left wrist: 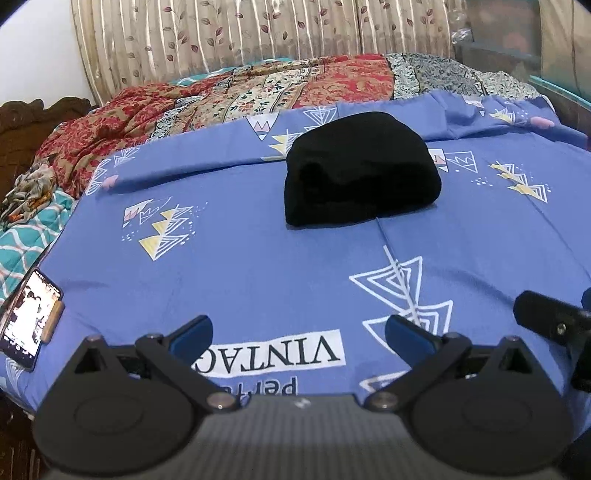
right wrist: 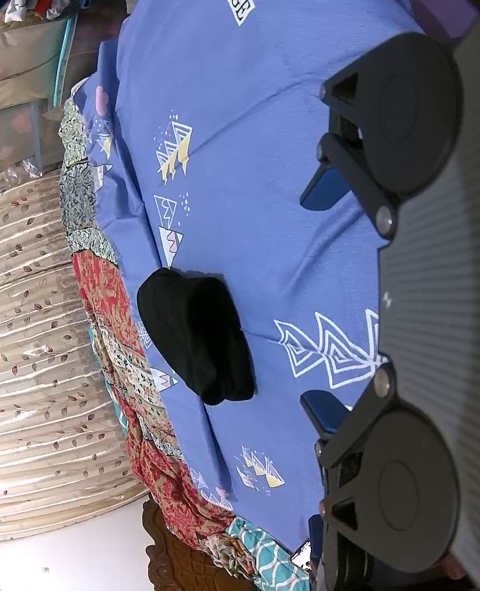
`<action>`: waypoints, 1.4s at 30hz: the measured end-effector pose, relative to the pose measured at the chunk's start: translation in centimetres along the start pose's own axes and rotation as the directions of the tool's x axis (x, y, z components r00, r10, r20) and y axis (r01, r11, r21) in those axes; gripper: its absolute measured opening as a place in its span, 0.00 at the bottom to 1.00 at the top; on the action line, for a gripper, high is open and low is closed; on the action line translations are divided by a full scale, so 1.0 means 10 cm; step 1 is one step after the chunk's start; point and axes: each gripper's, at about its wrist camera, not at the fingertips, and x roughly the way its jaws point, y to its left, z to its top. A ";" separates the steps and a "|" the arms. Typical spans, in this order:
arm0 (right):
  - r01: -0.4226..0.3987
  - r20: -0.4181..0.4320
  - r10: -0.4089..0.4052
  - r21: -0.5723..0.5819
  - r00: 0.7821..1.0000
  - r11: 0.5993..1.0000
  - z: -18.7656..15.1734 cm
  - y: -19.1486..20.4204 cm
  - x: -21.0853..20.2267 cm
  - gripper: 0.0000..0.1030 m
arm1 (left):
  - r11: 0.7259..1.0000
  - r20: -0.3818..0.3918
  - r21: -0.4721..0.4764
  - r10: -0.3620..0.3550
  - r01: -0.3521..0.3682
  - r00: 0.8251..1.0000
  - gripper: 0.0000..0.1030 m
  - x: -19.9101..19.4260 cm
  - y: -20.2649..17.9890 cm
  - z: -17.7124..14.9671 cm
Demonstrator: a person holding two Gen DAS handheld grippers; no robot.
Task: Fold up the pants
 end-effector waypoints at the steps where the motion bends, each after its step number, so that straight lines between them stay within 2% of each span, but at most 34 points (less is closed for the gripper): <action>1: -0.001 0.001 0.001 0.001 1.000 1.000 0.00 0.00 0.00 1.00 | 1.000 -0.001 0.000 -0.001 0.001 1.000 1.00 0.00 0.00 0.00; 42: 0.001 -0.021 -0.001 0.007 1.000 1.000 -0.05 0.00 0.06 1.00 | 1.000 -0.070 -0.003 -0.012 0.012 0.997 1.00 0.13 0.01 -0.03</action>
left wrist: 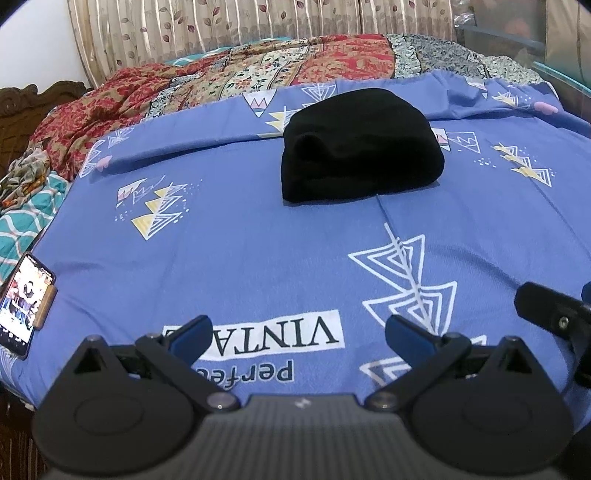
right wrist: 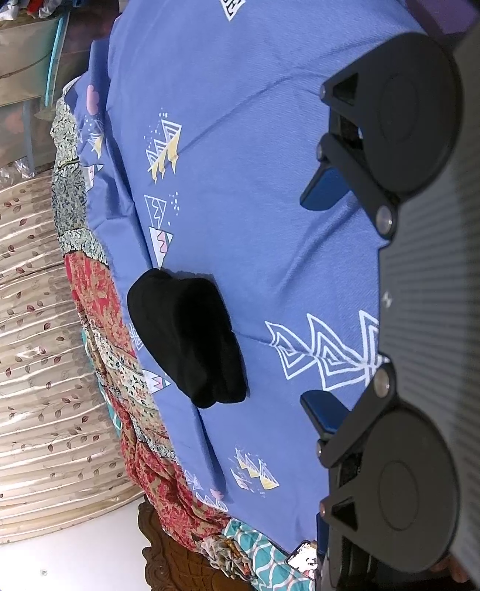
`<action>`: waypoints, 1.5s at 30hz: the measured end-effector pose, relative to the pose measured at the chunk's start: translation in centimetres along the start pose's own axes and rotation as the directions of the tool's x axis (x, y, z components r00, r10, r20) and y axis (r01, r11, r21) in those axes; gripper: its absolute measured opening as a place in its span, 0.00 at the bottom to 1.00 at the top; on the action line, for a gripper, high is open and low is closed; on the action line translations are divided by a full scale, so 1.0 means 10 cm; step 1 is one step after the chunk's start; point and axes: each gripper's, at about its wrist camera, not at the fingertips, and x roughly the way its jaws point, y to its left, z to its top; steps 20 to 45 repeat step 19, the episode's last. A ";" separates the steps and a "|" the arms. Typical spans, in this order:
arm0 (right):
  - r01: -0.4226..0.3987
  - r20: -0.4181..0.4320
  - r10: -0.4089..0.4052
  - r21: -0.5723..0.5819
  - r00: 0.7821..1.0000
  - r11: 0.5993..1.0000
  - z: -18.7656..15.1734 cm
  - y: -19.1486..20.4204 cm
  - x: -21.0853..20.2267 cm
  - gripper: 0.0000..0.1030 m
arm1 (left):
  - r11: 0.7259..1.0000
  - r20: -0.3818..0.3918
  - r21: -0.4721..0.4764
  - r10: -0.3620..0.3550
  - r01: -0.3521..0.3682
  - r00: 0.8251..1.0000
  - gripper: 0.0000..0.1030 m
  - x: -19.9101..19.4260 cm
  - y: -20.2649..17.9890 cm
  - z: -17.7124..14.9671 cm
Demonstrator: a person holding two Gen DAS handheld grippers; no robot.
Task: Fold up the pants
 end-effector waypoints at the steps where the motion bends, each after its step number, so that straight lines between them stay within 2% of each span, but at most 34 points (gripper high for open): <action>1: 0.001 0.000 -0.001 0.001 1.000 1.000 -0.01 0.00 0.00 1.00 | 1.000 -0.003 -0.002 0.001 -0.001 1.000 1.00 0.00 0.00 0.00; 18: 0.006 0.020 -0.005 -0.025 1.000 1.000 -0.03 0.00 0.00 1.00 | 1.000 -0.032 -0.005 -0.006 0.006 0.999 1.00 0.08 0.01 -0.02; 45: 0.005 0.025 -0.004 -0.033 1.000 0.999 -0.03 0.00 0.00 1.00 | 1.000 -0.033 -0.004 -0.007 0.007 0.999 1.00 0.08 0.01 -0.02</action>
